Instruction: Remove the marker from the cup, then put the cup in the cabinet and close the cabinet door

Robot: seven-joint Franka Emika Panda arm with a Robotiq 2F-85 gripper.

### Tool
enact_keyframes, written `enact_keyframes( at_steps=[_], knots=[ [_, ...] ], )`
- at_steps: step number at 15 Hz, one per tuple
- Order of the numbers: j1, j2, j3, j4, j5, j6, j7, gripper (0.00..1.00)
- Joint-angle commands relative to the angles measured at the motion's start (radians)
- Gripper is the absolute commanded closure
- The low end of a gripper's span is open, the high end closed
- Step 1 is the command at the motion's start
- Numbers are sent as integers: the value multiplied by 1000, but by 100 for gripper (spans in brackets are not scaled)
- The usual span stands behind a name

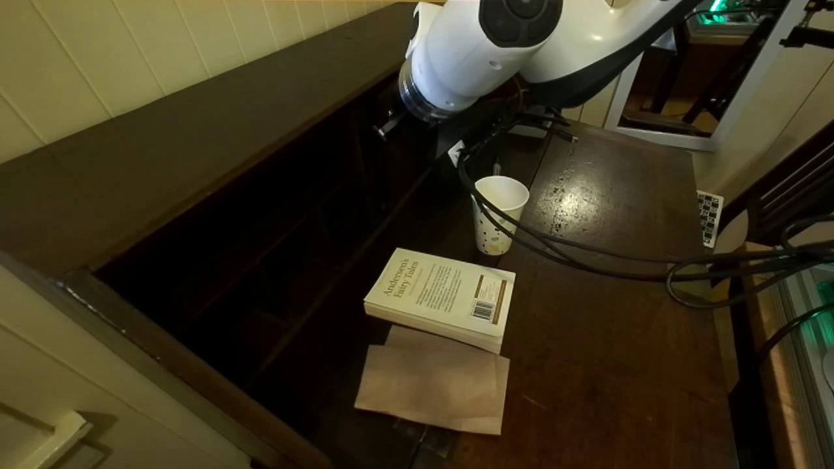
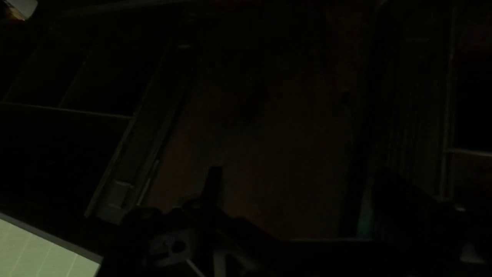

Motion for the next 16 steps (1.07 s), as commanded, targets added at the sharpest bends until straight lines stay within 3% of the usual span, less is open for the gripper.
enact_keyframes(
  at_steps=[1,11,16],
  knots=[
    [-2,32,-5,37,-45,1,47,0],
    [0,1,-6,-3,10,-71,-10,0],
    [-4,-34,-5,-45,82,-73,-130,0]
  ],
)
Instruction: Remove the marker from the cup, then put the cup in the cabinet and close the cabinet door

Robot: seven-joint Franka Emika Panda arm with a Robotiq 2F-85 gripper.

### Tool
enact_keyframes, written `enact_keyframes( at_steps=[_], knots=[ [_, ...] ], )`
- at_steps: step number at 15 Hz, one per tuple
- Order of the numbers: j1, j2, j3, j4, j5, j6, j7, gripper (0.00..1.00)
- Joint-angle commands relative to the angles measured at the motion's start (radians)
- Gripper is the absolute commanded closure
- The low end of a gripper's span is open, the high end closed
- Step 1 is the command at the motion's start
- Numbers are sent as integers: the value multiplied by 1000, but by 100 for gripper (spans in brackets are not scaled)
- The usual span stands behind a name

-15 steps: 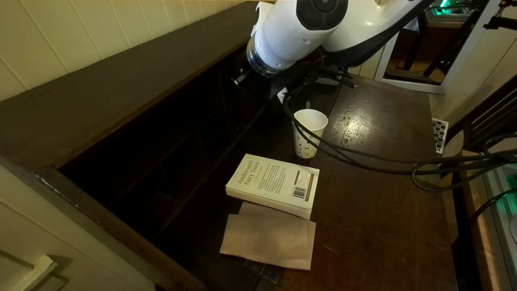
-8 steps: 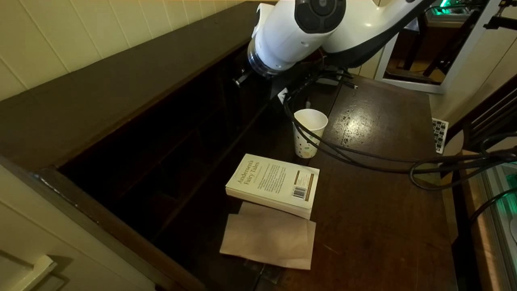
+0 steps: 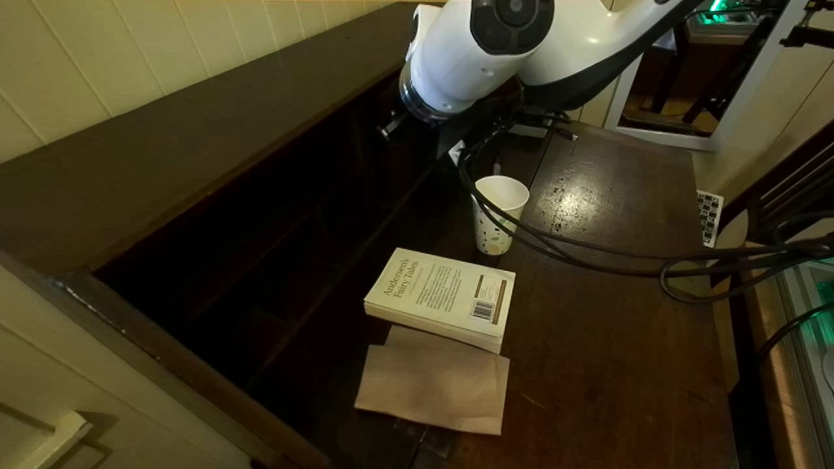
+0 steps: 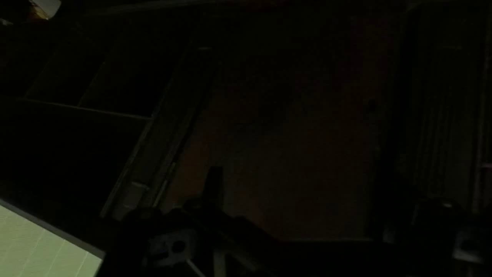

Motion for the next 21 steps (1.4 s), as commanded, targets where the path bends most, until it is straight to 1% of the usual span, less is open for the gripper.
enact_keyframes(
  at_steps=[1,6,8,14,15,18,21],
  knots=[
    [-4,-52,-4,-58,84,-34,-126,0],
    [3,-110,-3,-122,185,-92,-252,0],
    [6,-139,-4,-152,200,-118,-271,0],
    [2,-220,-15,-242,183,-177,-258,0],
    [-95,-240,84,-254,168,-203,-258,0],
    [-152,-265,124,-274,166,-244,-255,0],
    [-203,-283,149,-274,169,-279,-262,0]
  ],
)
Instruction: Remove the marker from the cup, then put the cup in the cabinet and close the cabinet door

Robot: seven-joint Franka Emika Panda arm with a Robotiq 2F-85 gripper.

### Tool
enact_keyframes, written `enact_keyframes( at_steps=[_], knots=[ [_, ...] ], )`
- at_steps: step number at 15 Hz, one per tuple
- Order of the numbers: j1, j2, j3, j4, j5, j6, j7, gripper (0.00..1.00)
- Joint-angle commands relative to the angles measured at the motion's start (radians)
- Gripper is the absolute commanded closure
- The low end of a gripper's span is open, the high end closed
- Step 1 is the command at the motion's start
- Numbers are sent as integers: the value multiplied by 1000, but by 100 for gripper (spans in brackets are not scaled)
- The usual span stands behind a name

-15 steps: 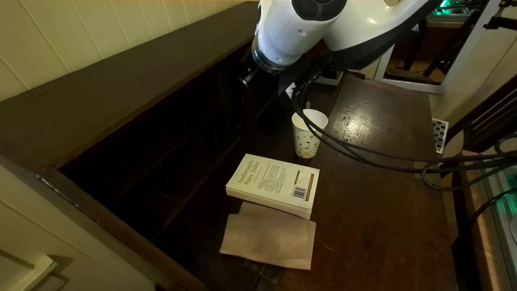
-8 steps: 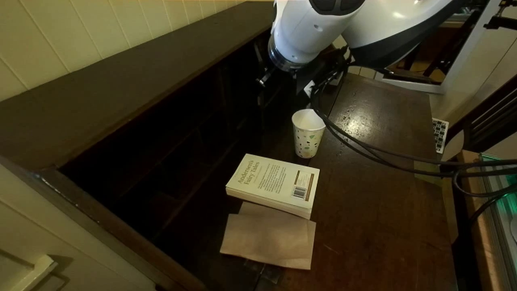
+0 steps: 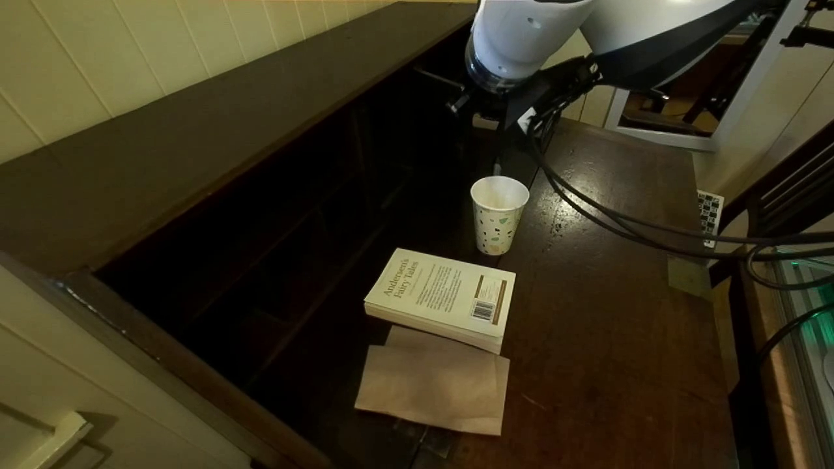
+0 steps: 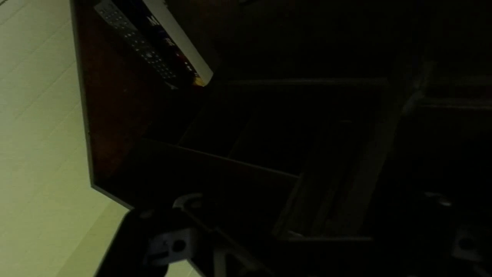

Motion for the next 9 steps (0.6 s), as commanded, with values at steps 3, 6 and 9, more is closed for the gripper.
enact_keyframes(
  at_steps=[3,6,9],
  knots=[
    [-83,-68,56,-41,12,-59,-31,0],
    [-101,-91,63,-57,24,-66,-44,0],
    [-117,-118,62,-76,30,-78,-52,0]
  ],
)
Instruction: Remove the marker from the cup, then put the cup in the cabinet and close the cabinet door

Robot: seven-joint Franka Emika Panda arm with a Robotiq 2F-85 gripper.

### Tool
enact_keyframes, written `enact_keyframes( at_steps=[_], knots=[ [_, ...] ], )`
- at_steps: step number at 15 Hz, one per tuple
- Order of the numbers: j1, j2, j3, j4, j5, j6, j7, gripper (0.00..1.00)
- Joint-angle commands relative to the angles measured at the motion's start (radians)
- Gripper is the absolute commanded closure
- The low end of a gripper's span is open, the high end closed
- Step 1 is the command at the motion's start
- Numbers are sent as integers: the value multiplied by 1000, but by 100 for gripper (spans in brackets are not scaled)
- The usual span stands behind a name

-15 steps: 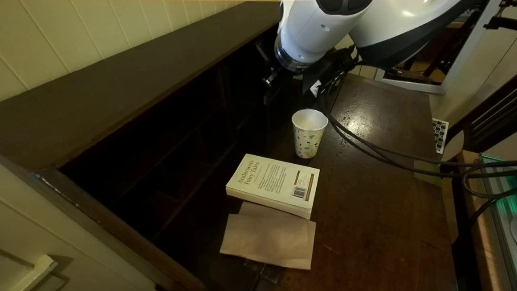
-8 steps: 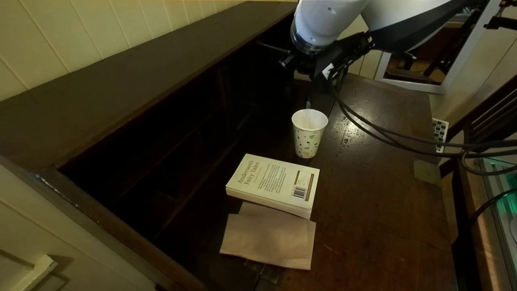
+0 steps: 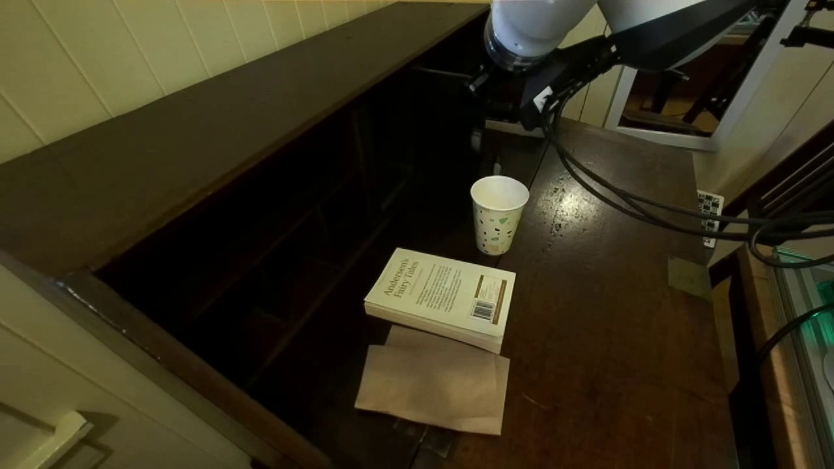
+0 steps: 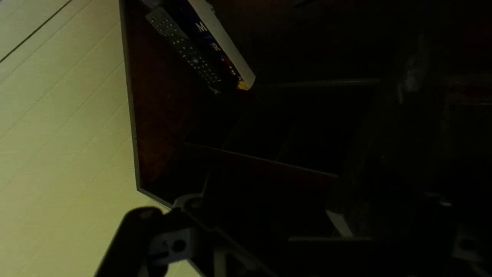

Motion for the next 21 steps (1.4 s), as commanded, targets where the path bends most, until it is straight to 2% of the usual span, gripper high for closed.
enact_keyframes(
  at_steps=[1,6,12,16,17,21],
  knots=[
    [-32,-71,20,-53,29,-35,-30,0],
    [-39,-136,23,-76,7,-42,6,0],
    [-33,-219,32,-86,35,53,55,0],
    [-35,-234,13,-122,210,250,-25,0],
    [-20,-236,-9,-139,252,303,-55,0],
    [-4,-224,-57,-229,491,513,-250,0]
  ],
)
